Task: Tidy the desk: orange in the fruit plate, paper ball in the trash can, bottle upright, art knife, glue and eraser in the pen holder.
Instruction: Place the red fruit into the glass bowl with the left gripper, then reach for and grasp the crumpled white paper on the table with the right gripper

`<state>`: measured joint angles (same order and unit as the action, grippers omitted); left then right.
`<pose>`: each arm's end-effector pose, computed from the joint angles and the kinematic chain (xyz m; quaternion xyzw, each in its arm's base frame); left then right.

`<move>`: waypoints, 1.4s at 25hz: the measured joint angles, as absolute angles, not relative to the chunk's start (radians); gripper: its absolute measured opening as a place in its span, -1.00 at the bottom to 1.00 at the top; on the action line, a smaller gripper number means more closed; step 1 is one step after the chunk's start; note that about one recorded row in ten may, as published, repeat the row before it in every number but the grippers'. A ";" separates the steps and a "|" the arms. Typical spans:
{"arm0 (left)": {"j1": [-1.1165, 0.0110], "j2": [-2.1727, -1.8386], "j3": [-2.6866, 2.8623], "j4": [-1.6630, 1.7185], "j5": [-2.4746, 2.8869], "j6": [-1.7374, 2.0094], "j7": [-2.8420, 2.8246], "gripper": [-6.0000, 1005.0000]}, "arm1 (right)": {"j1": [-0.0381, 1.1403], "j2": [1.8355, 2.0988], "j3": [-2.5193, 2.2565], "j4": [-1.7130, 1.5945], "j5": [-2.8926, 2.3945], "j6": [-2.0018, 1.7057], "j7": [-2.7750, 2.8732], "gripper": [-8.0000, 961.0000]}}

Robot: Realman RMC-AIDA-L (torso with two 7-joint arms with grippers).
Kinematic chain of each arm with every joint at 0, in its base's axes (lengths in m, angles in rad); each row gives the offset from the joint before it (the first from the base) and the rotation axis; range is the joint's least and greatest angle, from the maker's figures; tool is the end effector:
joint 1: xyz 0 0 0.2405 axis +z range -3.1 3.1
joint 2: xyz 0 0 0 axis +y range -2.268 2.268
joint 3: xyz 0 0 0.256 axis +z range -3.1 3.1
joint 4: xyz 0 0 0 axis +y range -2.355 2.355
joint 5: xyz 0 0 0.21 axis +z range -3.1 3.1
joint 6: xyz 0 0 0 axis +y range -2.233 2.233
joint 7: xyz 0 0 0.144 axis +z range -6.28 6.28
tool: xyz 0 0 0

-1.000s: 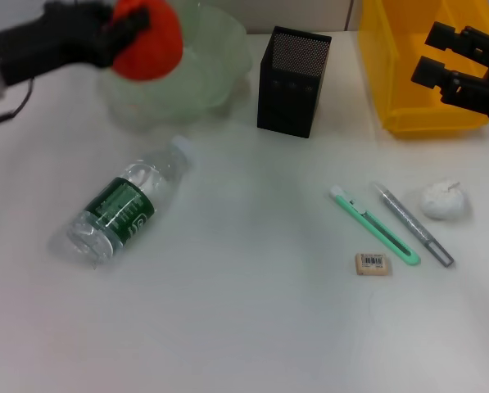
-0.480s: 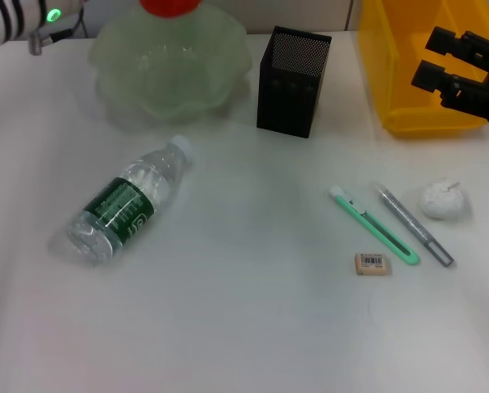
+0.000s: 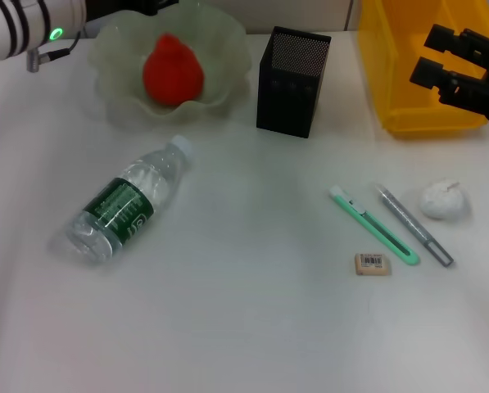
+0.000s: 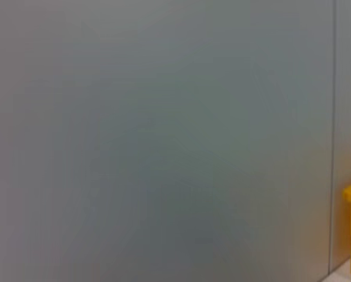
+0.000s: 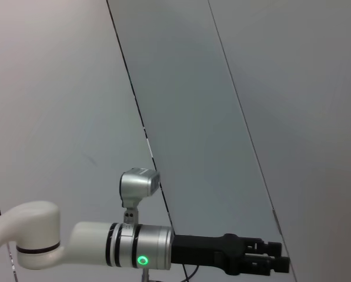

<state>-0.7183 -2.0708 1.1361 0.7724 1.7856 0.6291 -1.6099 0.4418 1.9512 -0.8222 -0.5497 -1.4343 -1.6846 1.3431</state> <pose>-0.1863 0.4680 0.0131 -0.8735 -0.1946 -0.1604 0.4164 0.2588 0.3246 0.0659 -0.8650 0.1944 0.4286 0.1740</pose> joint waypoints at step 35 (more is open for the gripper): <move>-0.520 -2.077 1.040 0.464 1.314 1.354 -1.172 0.56 | 0.483 2.033 -0.833 -1.034 -1.869 -1.482 2.064 0.74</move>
